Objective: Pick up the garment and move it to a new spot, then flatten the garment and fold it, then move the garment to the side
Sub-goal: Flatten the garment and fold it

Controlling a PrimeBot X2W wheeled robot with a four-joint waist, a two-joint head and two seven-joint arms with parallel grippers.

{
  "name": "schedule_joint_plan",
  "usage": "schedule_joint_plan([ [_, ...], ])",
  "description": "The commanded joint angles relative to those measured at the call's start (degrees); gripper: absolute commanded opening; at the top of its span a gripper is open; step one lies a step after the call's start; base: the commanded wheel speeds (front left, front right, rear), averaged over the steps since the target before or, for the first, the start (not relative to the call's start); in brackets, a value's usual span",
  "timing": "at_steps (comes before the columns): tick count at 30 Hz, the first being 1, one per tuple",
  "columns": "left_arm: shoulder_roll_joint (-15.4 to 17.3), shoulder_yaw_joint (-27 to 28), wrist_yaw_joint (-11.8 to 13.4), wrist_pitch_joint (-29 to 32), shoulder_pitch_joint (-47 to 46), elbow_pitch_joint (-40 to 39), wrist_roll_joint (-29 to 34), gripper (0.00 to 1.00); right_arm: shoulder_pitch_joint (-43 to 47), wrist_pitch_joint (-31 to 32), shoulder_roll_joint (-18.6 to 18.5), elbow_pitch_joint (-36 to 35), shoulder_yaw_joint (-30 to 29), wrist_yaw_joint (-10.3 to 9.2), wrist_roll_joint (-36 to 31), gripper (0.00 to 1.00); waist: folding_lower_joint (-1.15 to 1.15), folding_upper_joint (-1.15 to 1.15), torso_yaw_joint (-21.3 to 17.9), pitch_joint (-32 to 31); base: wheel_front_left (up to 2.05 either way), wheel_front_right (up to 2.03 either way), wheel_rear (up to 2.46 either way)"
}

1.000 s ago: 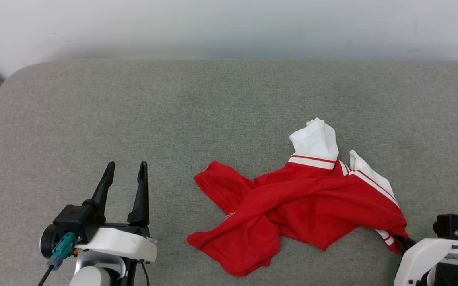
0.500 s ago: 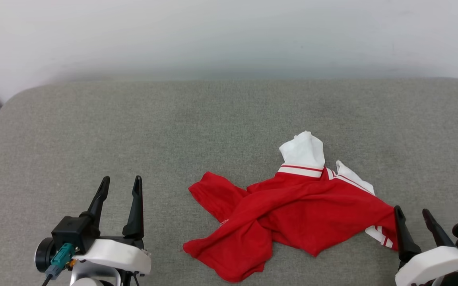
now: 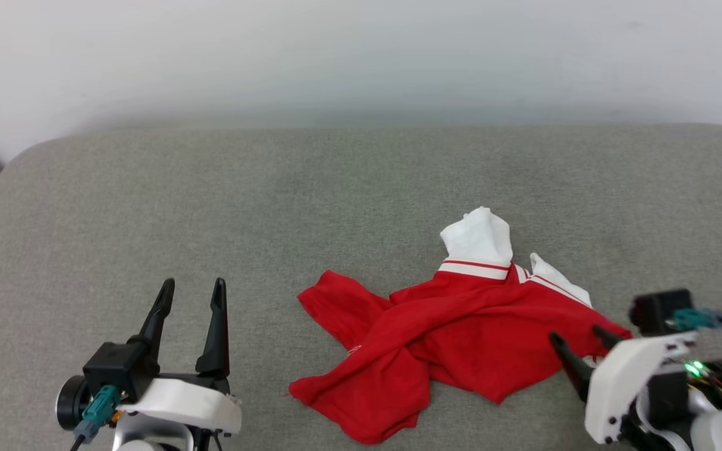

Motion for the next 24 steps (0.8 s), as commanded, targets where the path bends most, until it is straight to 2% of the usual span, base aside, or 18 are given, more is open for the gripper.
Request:
schedule_joint_plan([
  [1, 0.06, -0.17, -0.11, -0.08, -1.01, -0.35, -0.14, 1.00, -1.40, 1.43, -0.72, -0.11, 1.30, -0.02, 0.30, 1.00, 0.00, 0.00, 0.77, 0.79, 0.00, 0.00, 0.00],
  [7, -0.22, -1.51, -1.05, -0.41, -3.82, 0.38, -0.15, 1.00, -9.82, 9.44, -5.41, 0.86, 11.32, -0.02, 3.06, 1.00, 0.00, 0.00, 3.94, 4.10, 0.00, 0.00, 0.00],
  [14, -0.81, -2.04, -1.66, -0.85, -6.18, 1.79, -0.45, 1.00, -18.32, 12.32, -9.55, 5.31, 20.99, -0.02, 4.54, 1.00, 0.00, 0.00, 6.84, 7.28, 0.00, 0.00, 0.00],
  [19, -0.85, -1.68, -2.08, -1.08, -7.18, 2.97, -0.84, 1.00, -21.32, 12.40, -10.85, 8.65, 24.76, -0.02, 6.62, 1.00, 0.00, 0.00, 7.61, 8.19, 0.00, 0.00, 0.00],
  [20, -0.89, -1.63, -2.14, -1.12, -7.33, 3.12, -0.88, 1.00, -21.74, 12.21, -10.95, 9.02, 25.05, -0.02, 6.91, 0.69, 0.00, 0.00, 7.64, 8.28, 0.00, 0.00, 0.00],
  [21, -0.94, -1.50, -2.19, -1.14, -7.44, 3.26, -0.91, 1.00, -22.02, 12.07, -11.15, 9.29, 25.45, -0.02, 7.20, 0.22, 0.00, 0.00, 7.62, 8.30, 0.00, 0.00, 0.00],
  [22, -0.96, -1.34, -2.16, -1.16, -7.43, 3.38, -0.89, 1.00, -22.22, 12.00, -11.40, 9.35, 25.74, -0.02, 7.47, 0.00, 0.00, 0.00, 7.53, 8.26, 0.00, 0.00, 0.00],
  [24, -1.09, -0.98, -2.02, -1.19, -7.37, 3.39, -0.66, 1.00, -22.65, 11.25, -11.67, 8.60, 26.05, -0.02, 7.69, 0.00, 0.00, 0.00, 7.10, 8.13, 0.00, 0.00, 0.00],
])
